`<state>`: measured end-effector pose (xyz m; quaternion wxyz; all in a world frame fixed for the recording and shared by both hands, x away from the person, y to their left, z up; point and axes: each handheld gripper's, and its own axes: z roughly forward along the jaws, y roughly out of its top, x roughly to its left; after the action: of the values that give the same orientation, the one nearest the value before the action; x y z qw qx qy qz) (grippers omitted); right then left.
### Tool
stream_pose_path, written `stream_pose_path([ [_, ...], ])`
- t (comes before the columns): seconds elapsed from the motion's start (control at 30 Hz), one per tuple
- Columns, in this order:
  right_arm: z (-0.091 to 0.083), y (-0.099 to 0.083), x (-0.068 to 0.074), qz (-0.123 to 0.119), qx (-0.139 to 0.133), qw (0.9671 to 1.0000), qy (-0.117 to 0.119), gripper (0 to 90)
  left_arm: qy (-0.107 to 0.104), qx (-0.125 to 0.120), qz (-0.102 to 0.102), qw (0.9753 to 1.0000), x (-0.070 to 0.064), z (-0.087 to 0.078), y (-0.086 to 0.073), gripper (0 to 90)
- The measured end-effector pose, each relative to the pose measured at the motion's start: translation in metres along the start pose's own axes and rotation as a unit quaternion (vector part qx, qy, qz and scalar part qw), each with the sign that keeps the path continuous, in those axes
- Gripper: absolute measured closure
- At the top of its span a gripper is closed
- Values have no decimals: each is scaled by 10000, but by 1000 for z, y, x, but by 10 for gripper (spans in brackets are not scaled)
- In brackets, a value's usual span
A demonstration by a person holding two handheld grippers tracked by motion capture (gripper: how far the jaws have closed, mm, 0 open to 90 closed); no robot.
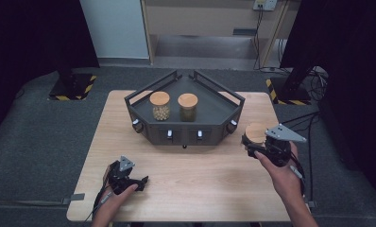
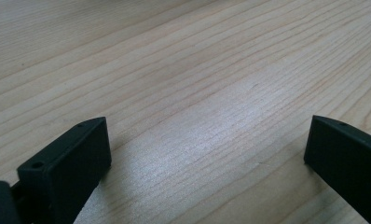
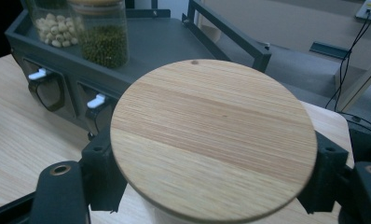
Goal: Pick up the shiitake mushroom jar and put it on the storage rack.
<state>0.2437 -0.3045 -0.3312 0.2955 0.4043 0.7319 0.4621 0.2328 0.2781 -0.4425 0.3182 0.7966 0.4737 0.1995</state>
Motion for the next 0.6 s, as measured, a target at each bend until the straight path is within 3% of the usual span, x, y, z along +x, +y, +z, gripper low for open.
stream_pose_path([
  [0.6,16,24,2,15,-114,9999,70,256,1,-1,-3,10000,0,0,0,0],
])
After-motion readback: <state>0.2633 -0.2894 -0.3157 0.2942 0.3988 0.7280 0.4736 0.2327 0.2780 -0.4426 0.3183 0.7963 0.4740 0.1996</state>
